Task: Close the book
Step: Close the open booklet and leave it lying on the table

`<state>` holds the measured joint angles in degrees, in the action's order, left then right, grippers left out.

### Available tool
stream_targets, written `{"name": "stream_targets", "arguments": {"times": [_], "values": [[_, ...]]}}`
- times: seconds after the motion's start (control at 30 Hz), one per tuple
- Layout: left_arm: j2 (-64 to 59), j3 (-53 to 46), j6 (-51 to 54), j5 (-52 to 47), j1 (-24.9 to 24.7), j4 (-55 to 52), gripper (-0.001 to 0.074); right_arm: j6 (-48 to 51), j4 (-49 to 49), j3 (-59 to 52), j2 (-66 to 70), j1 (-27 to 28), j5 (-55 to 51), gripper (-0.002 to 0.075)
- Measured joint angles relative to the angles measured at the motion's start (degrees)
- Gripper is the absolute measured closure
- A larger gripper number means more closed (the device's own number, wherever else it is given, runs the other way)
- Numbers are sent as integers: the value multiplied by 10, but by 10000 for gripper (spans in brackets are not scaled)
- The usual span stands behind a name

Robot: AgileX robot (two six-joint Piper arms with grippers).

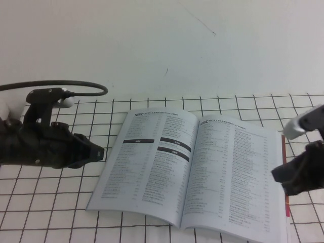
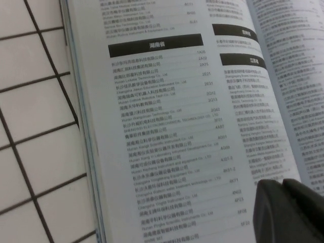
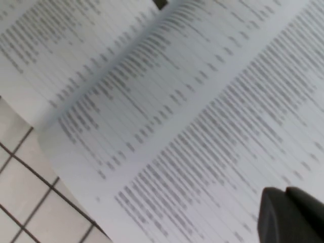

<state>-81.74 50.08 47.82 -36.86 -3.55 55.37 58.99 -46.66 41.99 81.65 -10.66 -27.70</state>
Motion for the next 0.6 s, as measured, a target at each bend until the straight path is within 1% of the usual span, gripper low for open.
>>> {"name": "stream_targets", "arguments": {"times": [0.1, 0.2, 0.33, 0.43, 0.6], "values": [[-39, 32, 7, -6, 0, 1, 739, 11, -12, 43, 57, -40, 4, 729], [-69, 57, 9, 1, 0, 6, 739, 14, -18, 88, 125, -65, 7, 729], [-99, 66, 14, 42, 0, 22, 739, 10, -30, 130, 212, -75, 9, 729], [-122, 66, 23, 79, 0, 25, 739, -1, -33, 141, 260, -75, 6, 729], [-164, 72, 31, 123, 0, 39, 739, -5, -34, 150, 289, -75, -5, 729]]}}
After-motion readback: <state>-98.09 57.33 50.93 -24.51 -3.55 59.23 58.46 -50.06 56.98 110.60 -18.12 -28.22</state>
